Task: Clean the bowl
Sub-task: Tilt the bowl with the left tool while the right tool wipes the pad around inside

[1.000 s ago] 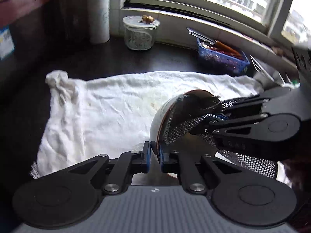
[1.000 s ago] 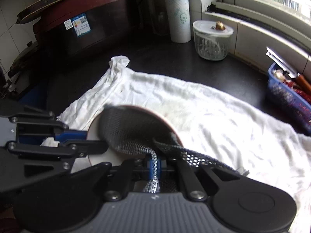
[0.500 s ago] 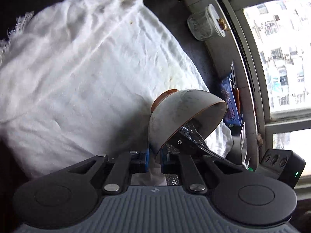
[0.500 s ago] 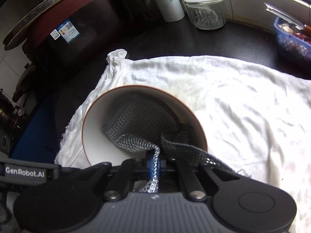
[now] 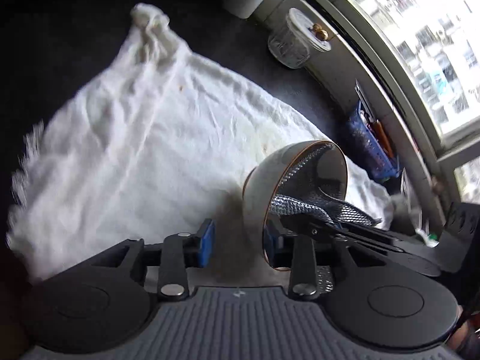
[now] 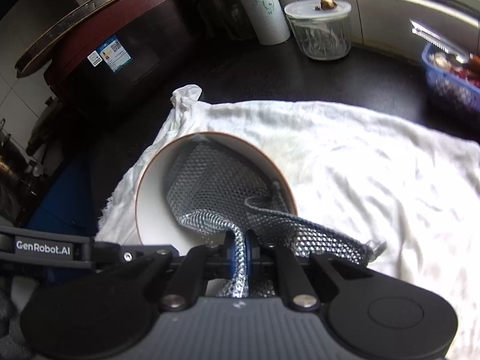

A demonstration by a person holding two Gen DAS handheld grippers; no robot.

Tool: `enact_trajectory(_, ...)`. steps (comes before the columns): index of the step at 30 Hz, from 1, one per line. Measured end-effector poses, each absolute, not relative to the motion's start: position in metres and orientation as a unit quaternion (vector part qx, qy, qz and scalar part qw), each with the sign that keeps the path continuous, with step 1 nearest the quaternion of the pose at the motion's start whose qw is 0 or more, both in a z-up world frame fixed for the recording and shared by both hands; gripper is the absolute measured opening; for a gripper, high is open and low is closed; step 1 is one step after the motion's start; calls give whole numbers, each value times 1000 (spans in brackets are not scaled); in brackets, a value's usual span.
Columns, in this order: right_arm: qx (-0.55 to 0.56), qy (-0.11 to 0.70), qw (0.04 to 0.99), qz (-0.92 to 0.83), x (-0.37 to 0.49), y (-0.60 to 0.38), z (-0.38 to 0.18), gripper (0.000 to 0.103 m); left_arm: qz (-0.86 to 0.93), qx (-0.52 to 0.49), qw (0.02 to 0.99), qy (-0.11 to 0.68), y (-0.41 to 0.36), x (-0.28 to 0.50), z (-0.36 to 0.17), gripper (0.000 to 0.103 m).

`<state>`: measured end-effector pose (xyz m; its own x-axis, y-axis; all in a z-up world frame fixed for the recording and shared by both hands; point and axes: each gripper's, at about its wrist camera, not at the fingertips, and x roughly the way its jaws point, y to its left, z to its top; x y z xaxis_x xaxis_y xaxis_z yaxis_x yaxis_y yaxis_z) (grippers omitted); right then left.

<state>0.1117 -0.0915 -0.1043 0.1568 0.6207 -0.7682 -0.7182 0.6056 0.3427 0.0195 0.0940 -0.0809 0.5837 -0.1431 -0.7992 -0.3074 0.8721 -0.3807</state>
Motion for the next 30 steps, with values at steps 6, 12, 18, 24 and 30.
enact_trajectory(6, -101, 446, 769, 446, 112, -84, -99, 7, -4, -79, 883, 463, 75, 43, -62, 10)
enact_trajectory(12, -127, 435, 769, 452, 112, -74, -97, 7, 9, -315, 839, 443, 110, 29, -81, 10)
enact_trajectory(18, -87, 452, 767, 447, 118, -73, -105, 3, 64, -430, 799, 416, 111, 9, -94, 11)
enact_trajectory(24, -68, 452, 767, 449, 114, -68, -104, 6, 84, -539, 737, 399, 119, -11, -113, 11)
enact_trajectory(30, -58, 468, 753, 459, 107, -67, -105, 6, 90, -552, 728, 397, 115, -18, -116, 11)
